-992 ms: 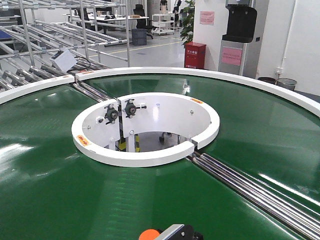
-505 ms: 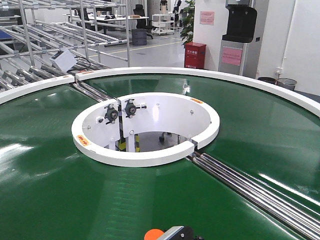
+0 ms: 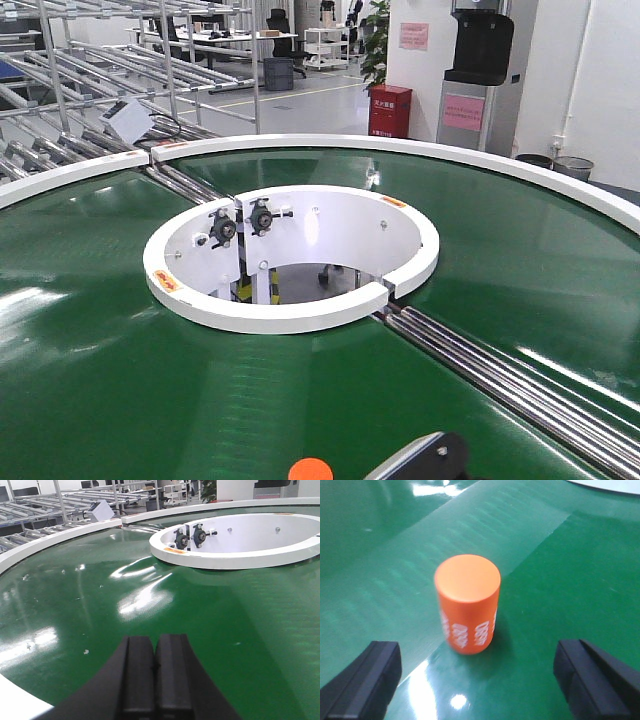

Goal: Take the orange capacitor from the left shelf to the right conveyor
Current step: 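Open the right gripper and raise it away from the cylinder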

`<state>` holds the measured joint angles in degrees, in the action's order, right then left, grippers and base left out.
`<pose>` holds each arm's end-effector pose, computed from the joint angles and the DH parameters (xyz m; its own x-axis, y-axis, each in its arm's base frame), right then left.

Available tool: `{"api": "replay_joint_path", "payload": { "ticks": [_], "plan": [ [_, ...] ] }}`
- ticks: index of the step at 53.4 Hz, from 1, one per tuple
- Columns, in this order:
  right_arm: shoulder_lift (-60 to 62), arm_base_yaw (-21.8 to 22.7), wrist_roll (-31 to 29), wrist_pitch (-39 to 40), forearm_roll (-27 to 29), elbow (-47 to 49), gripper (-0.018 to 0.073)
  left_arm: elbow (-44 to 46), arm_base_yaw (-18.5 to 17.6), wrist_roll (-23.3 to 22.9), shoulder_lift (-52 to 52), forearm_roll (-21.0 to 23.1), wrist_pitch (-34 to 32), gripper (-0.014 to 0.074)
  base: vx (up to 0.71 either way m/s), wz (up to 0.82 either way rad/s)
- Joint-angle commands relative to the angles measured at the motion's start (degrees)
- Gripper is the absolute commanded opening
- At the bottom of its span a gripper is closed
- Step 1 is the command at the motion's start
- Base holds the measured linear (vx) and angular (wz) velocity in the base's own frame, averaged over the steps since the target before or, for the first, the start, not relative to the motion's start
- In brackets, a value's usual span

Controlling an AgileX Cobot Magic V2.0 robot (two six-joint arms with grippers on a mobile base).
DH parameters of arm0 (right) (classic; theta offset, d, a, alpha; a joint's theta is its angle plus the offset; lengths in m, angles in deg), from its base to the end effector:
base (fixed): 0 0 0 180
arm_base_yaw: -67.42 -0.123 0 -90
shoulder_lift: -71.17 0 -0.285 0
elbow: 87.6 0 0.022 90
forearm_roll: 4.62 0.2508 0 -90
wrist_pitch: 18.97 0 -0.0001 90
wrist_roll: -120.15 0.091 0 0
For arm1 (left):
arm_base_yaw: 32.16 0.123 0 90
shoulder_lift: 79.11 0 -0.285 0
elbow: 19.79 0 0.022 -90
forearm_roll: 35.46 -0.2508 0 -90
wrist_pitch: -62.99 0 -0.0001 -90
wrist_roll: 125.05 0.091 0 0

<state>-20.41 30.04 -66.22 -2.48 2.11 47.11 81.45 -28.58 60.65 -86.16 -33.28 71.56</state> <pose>0.2193 0.1638 0.1937 -0.4040 -0.3068 -0.8618 -0.5834 0.8120 -0.0156 0.0563 0.0030 0.1912 -0.0795 0.0570 -0.9952 -0.0520 0.9968 0.0612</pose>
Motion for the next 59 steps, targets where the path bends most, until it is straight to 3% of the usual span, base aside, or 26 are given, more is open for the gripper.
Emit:
{"api": "replay_joint_path", "payload": {
  "ticks": [1, 15, 30, 39, 59],
  "plan": [
    [9.06, 0.41, -0.69, -5.39, 1.92, 1.08, 0.0631, -1.86, 0.14, -0.09, 0.71, 0.2, -4.71, -0.0006, 0.0, 0.0],
    [25.94, 0.41, -1.65, -23.68, 3.32, 1.08, 0.0578, -1.86, 0.14, -0.09, 0.71, 0.2, -4.71, -0.0006, 0.0, 0.0],
    [39.08, 0.41, -5.87, -35.46, 2.63, 1.08, 0.053, -1.86, 0.14, -0.09, 0.71, 0.2, -4.71, -0.0006, 0.0, 0.0],
    [43.02, 0.41, -5.85, -38.92, -2.76, 1.08, 0.0486, -1.86, 0.14, -0.09, 0.71, 0.2, -4.71, -0.0006, 0.0, 0.0],
    [43.09, 0.41, -4.97, -40.28, -2.49, 0.59, 0.0323, -1.86, 0.14, -0.09, 0.71, 0.2, -4.71, -0.0006, 0.0, 0.0]
  ]
}}
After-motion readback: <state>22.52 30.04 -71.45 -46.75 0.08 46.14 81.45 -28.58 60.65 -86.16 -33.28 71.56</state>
